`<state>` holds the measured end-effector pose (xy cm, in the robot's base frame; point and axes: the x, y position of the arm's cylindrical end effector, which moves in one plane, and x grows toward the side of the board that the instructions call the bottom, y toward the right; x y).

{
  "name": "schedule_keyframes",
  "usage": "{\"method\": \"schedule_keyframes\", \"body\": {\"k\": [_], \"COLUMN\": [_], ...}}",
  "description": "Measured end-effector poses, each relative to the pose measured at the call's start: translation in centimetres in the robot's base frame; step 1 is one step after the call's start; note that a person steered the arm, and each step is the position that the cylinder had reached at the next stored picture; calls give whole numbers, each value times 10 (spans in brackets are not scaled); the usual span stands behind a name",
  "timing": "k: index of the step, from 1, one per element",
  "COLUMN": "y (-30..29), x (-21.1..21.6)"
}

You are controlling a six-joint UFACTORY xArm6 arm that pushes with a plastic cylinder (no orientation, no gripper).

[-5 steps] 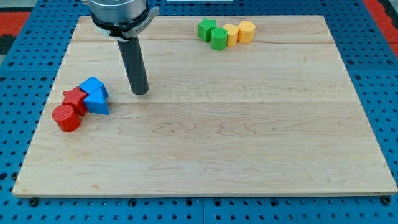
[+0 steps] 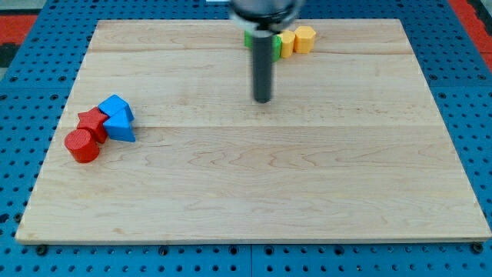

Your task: Move group of yellow blocks and green blocks towards center

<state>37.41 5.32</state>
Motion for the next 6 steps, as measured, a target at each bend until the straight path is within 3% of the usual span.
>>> {"method": "schedule_keyframes", "body": {"k": [1,2,4,6], "y": [94,113,13,2], "x": [-71,-134,-144,-131]}}
